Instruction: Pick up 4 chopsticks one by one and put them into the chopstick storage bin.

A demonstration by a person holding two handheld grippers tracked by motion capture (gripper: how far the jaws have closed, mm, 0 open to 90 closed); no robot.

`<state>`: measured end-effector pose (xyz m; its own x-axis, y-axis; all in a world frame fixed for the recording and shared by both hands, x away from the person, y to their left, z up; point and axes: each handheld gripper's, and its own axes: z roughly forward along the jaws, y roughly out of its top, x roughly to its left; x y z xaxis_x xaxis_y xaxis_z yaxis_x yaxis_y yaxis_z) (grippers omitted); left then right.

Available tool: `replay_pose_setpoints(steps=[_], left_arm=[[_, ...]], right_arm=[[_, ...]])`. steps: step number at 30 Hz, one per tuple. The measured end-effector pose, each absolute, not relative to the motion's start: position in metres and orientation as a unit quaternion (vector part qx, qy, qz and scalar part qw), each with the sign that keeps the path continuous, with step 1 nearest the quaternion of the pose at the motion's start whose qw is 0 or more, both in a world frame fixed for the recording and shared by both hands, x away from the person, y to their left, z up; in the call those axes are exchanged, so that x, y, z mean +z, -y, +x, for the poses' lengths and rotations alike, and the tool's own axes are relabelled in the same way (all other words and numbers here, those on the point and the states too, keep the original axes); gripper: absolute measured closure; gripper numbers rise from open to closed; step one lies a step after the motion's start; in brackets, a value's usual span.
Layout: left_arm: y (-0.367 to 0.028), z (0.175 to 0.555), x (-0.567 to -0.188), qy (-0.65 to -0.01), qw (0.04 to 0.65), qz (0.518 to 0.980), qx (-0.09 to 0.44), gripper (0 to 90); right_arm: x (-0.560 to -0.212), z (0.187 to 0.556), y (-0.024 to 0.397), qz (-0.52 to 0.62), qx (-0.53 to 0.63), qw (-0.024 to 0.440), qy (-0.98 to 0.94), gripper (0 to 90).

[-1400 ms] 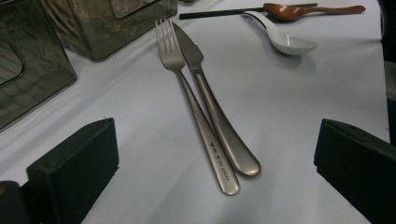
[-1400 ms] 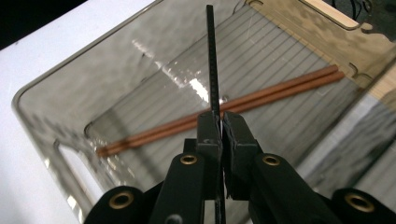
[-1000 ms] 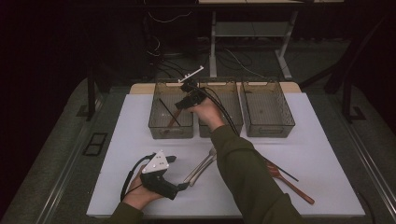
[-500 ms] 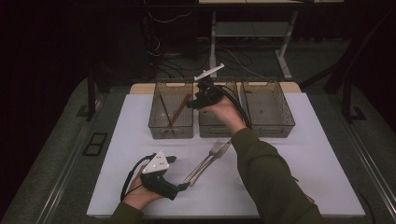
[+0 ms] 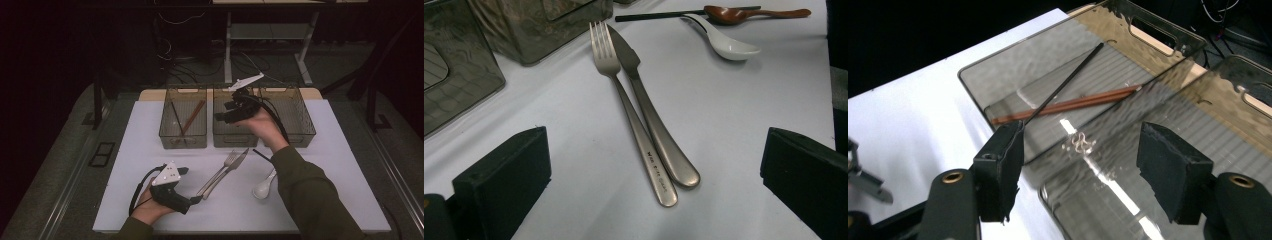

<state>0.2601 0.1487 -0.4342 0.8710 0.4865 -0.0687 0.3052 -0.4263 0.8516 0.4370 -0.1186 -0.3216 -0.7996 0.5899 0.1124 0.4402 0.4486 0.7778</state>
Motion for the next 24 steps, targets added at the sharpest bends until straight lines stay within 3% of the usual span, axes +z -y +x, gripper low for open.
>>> replay_pose_setpoints(steps=[24], left_arm=[[-0.149,0.261,-0.435,-0.239,0.478,0.841,0.089,0.0]], right_arm=[[-0.329,0.385,0.205,0.297,0.447,0.098,-0.838,30.5]])
